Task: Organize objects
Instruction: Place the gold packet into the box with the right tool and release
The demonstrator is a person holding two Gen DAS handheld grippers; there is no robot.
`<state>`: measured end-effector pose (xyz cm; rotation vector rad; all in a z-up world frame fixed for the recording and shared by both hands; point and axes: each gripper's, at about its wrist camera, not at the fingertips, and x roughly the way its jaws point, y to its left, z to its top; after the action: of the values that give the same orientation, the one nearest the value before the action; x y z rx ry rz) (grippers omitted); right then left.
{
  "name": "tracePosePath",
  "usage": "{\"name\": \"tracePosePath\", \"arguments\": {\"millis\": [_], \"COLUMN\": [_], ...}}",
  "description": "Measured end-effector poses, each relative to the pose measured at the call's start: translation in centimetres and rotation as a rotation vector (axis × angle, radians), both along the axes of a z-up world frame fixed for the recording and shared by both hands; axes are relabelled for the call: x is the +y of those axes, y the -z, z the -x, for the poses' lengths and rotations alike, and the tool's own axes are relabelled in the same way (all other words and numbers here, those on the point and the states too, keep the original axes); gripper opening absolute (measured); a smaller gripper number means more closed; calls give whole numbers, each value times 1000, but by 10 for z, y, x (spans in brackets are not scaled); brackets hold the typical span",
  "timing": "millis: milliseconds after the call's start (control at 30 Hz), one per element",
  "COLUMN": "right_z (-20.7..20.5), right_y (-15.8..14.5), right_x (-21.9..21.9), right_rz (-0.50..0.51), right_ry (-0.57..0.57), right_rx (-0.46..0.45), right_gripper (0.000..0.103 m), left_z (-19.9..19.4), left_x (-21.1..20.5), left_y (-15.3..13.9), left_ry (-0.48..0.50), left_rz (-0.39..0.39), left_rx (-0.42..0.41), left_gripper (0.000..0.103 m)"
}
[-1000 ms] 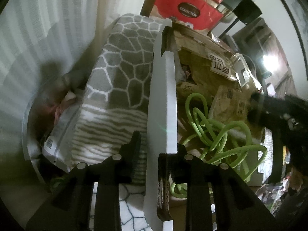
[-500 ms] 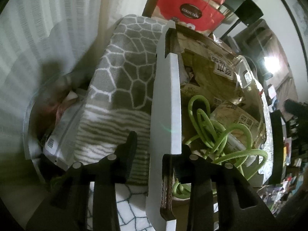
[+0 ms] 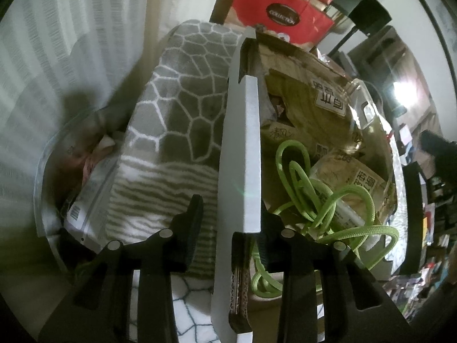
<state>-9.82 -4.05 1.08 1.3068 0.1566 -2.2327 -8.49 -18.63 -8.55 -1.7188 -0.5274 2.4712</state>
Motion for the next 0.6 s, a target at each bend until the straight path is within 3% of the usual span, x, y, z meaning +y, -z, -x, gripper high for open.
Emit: {"name": "tracePosePath", "arguments": {"millis": [67, 300, 467, 567, 600], "right_z": [0, -5, -9, -6, -4], "right_y": [15, 63, 42, 19, 12], "right_x": [-11, -28, -11, 12, 23], "right_rz": [8, -100, -44, 2, 12], "right_ry": [-28, -76, -60, -12, 7], "right_rx": [-37, -132, -102, -66, -57], "right_gripper": [28, 18, 23, 40, 42], "left_z": [0, 0, 0, 0, 0], "left_x": [0, -1, -2, -2, -1], "left_y": [0, 3, 3, 3, 4], "left_ry": [-1, -5, -5, -1, 0], "left_rz": [-2, 3, 4, 16, 17], "left_rx": [1, -5, -5, -1, -2], "left_gripper": [31, 32, 32, 32, 32]}}
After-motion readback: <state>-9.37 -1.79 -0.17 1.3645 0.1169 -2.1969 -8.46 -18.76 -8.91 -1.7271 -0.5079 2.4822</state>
